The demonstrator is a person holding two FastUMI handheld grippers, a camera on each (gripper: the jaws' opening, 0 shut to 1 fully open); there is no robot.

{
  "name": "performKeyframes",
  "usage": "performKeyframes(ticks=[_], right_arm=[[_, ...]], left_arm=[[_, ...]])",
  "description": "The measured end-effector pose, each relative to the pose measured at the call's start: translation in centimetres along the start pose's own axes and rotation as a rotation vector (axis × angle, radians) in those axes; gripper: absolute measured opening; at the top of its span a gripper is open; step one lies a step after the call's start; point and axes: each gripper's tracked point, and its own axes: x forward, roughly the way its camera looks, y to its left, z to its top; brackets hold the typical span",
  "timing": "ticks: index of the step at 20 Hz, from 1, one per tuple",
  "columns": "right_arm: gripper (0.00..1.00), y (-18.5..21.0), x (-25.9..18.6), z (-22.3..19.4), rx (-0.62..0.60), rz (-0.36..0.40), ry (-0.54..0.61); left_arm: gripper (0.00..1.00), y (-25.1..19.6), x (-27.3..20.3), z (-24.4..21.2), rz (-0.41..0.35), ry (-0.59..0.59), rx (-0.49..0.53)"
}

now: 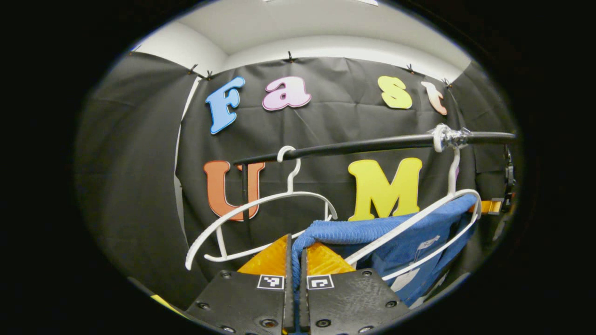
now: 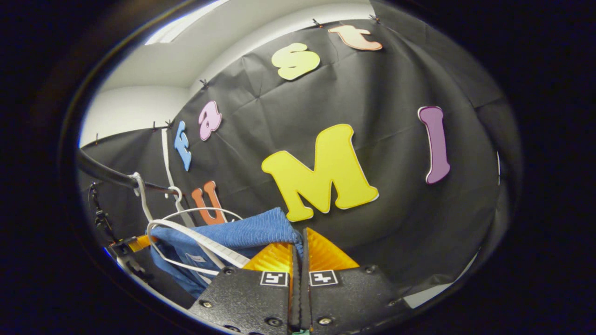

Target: Grasp the clothes on the hanger with both hands and then place them into the laundry hamper below.

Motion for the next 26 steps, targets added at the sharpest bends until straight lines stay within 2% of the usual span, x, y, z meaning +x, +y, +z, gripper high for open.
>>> performKeyframes(ticks=[3,4,6,7,8,9,10,12,15,16,17,18,22,24,26], right_arm=[[0.04,0.1,0.4,0.1,0.017,0.016,0.007],[0.04,0.1,0.6,-0.2,0.043,0.031,0.015],[0.04,0.1,1.0,-0.6,0.134,0.065,0.043],[0.04,0.0,0.9,-0.8,0.148,0.074,0.05],[0.04,-0.2,1.1,-1.0,0.131,0.075,0.055],[0.04,0.0,1.0,-1.0,0.117,0.075,0.06],[0.04,0.2,0.8,-0.4,0.104,0.084,0.046],[0.04,0.9,0.5,0.7,0.103,0.11,0.025],[0.04,0.7,-0.2,1.7,0.104,0.113,0.001],[0.04,0.4,-0.1,1.8,0.078,0.104,-0.007],[0.04,0.3,-0.2,1.8,0.055,0.105,-0.013],[0.04,0.3,-0.2,1.7,0.052,0.113,-0.019],[0.04,-0.5,0.6,-0.5,0.101,0.124,0.037],[0.04,-0.5,0.7,-0.7,0.15,0.142,0.036],[0.04,-0.1,0.9,-1.1,0.206,0.172,0.072]], left_arm=[[0.08,-0.1,0.0,-0.3,-0.029,0.019,-0.078],[0.04,-0.2,0.0,-0.7,-0.047,0.029,-0.115],[0.04,-0.8,-0.3,-1.1,-0.09,0.043,-0.222],[0.08,-0.8,-0.5,-1.1,-0.104,0.04,-0.257],[0.05,-0.7,-0.7,-1.0,-0.107,0.036,-0.267],[0.09,-0.2,-0.7,-0.8,-0.104,0.037,-0.269],[0.04,-0.1,-0.7,-0.3,-0.106,0.032,-0.27],[0.04,-0.7,-0.8,0.9,-0.127,0.024,-0.265],[0.04,-1.0,-0.8,2.4,-0.162,0.019,-0.176],[0.09,-0.9,-0.7,2.4,-0.169,0.017,-0.138],[0.04,-0.8,-0.5,2.0,-0.176,0.026,-0.115],[0.04,-0.7,-0.3,1.0,-0.185,0.05,-0.115],[0.04,-0.4,-0.6,-2.4,-0.214,0.104,-0.152],[0.08,-0.2,-0.6,-1.9,-0.223,0.068,-0.217],[0.08,0.1,-0.6,-1.8,-0.237,0.083,-0.273]])
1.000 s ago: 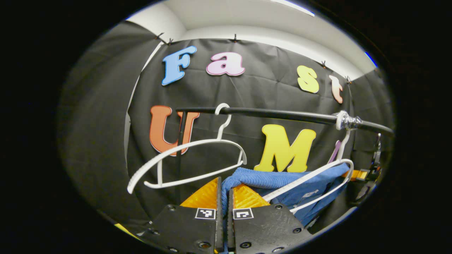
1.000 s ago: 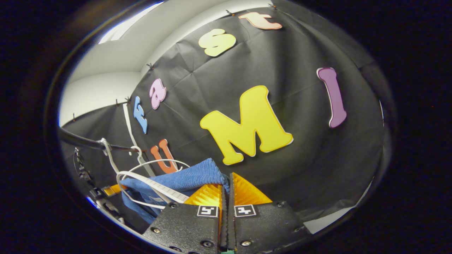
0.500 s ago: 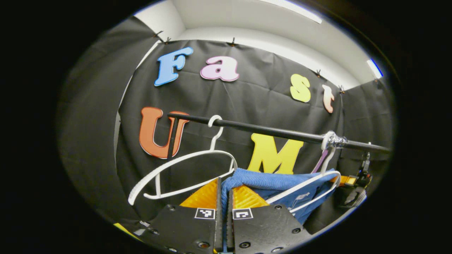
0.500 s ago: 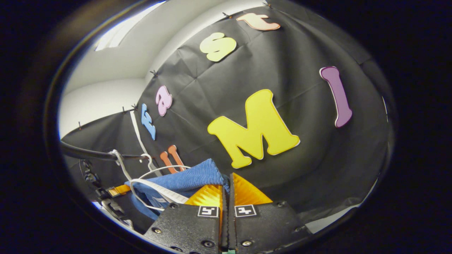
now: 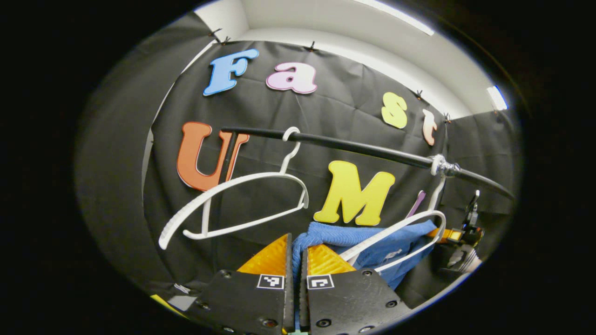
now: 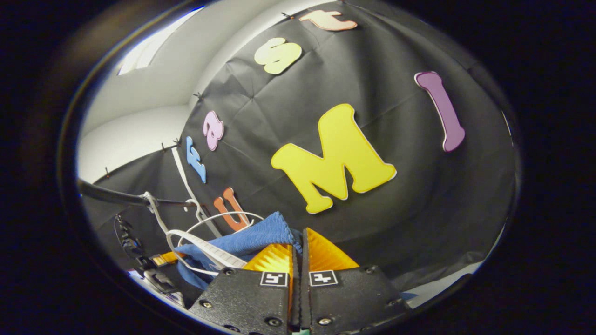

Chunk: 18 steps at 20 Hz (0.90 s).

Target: Grasp the clothes on the hanger with both hands and then place them into the laundry hamper below.

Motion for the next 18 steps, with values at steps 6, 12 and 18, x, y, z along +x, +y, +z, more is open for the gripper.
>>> performKeyframes(ticks=[6,12,18], right_arm=[[0.04,0.3,0.2,1.5,-0.05,-0.015,-0.048],[0.04,1.1,0.8,2.8,-0.186,0.005,-0.028],[0.04,0.0,2.5,-0.3,-0.065,0.03,0.033]], left_arm=[[0.04,-0.3,1.0,1.0,-0.027,0.024,0.092],[0.09,0.8,2.2,1.0,-0.076,0.061,0.113],[0.04,2.2,1.7,-1.0,-0.123,0.075,0.002]])
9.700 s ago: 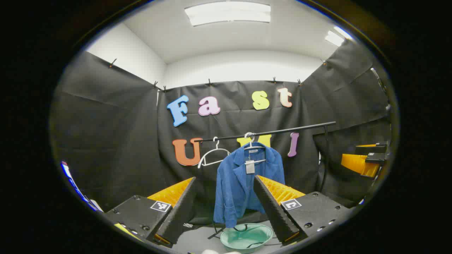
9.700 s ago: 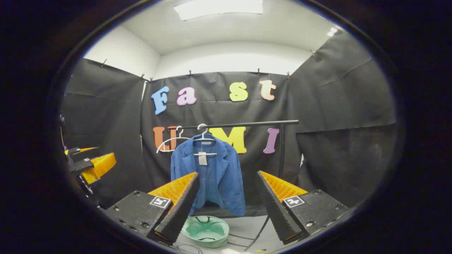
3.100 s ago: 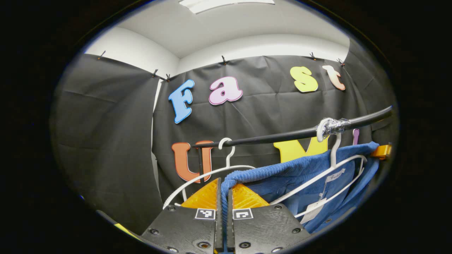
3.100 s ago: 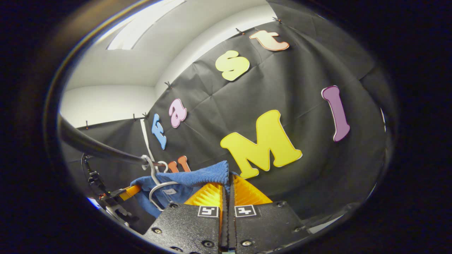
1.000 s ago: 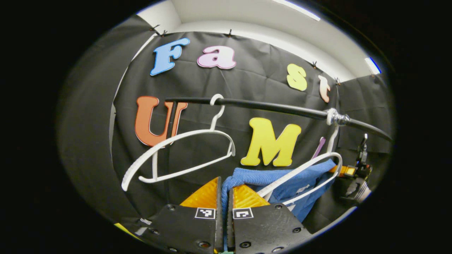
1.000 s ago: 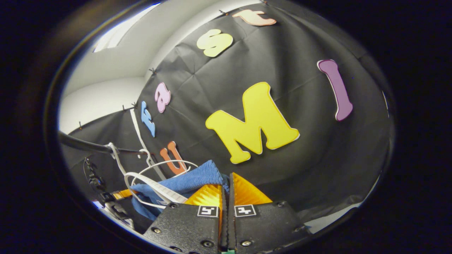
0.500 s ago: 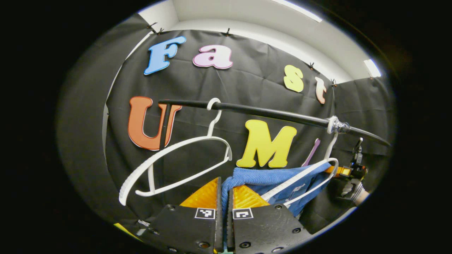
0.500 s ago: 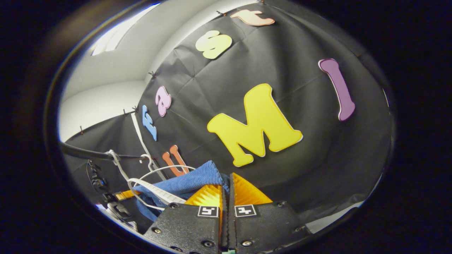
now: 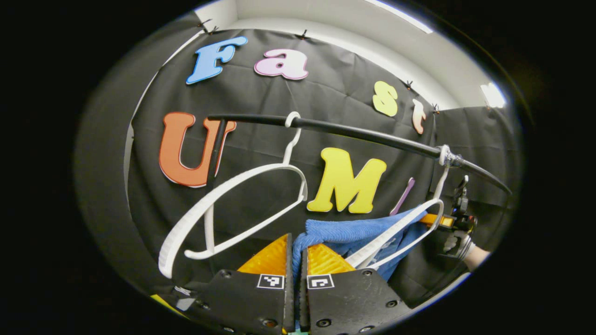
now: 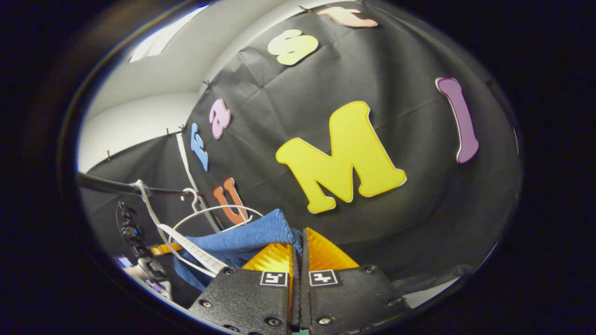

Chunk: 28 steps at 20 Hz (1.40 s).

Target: Grasp the clothes on the hanger with both hands and then place them into the laundry hamper below.

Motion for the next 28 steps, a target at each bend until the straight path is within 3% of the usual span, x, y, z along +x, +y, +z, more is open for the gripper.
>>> performKeyframes(ticks=[3,4,6,8,9,13,14,15,19,22,28], right_arm=[[0.04,0.6,0.7,-1.7,0.1,0.077,0.048],[0.04,1.1,0.4,-2.0,0.135,0.11,0.059],[0.04,0.3,0.6,-1.7,0.169,0.112,0.043],[0.04,0.9,0.4,-1.5,0.275,0.146,0.022],[0.04,0.9,0.4,-1.9,0.311,0.158,0.035],[0.04,0.8,0.8,-2.7,0.46,0.203,0.081],[0.04,0.4,0.8,-3.3,0.495,0.207,0.095],[0.04,0.3,0.6,-3.6,0.509,0.215,0.099],[0.03,-0.7,0.2,-4.8,0.553,0.177,0.126],[0.04,-2.7,0.2,-9.1,0.472,0.061,0.174],[0.04,-2.9,-1.8,-12.7,0.432,0.01,0.22]], left_arm=[[0.08,-0.2,-1.0,0.4,-0.051,-0.052,-0.118],[0.05,-0.2,-1.4,0.3,-0.074,-0.056,-0.148],[0.04,-0.3,-1.8,-0.6,-0.105,-0.024,-0.177],[0.1,0.0,-2.0,-1.0,-0.094,-0.037,-0.182],[0.04,0.2,-1.9,-0.9,-0.094,-0.048,-0.205],[0.04,0.1,-1.9,-0.8,-0.131,-0.083,-0.331],[0.09,0.0,-1.9,-1.3,-0.129,-0.072,-0.347],[0.04,0.0,-2.1,-1.6,-0.131,-0.069,-0.345],[0.04,-0.4,-2.1,-2.6,-0.137,-0.053,-0.355],[0.04,1.5,-2.6,-7.5,-0.024,0.032,-0.322],[0.04,1.9,-4.8,-11.6,0.041,0.087,-0.303]])
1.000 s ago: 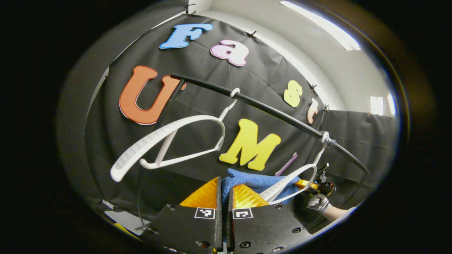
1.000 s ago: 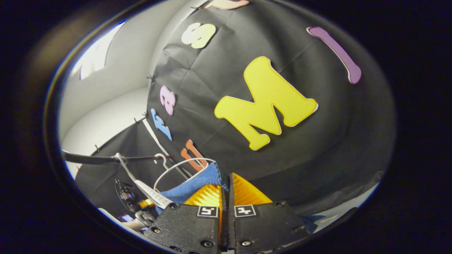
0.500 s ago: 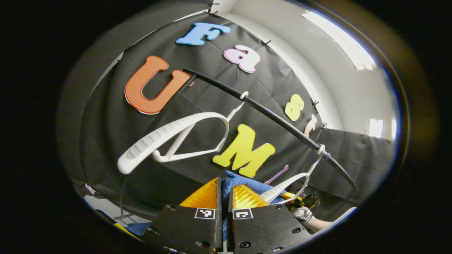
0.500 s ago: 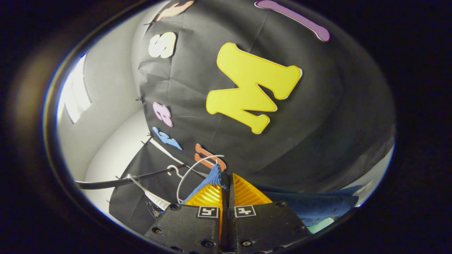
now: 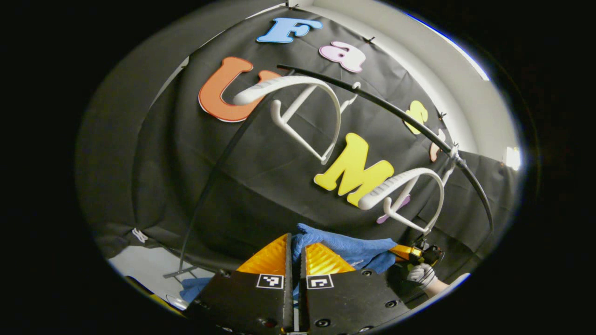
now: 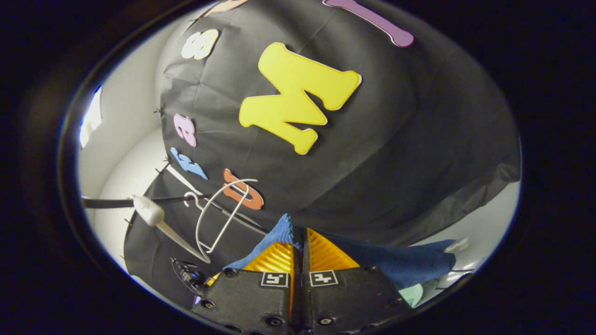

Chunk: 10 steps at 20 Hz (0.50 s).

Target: Grasp the clothes on the hanger with both hands and then place them into the laundry hamper below.

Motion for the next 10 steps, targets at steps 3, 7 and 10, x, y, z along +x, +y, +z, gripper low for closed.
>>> performKeyframes(ticks=[3,7,10], right_arm=[[0.04,1.7,-0.9,-1.5,-0.067,-0.017,0.003],[0.04,7.0,-1.9,-5.2,-0.097,0.041,-0.006],[0.04,11.3,-1.7,-9.7,-0.132,0.064,0.024]], left_arm=[[0.04,-1.0,-1.5,-0.4,0.012,0.005,0.061],[0.04,-5.5,-3.6,-0.4,-0.062,0.009,0.149],[0.09,-8.9,-4.3,-1.2,-0.11,0.03,0.212]])
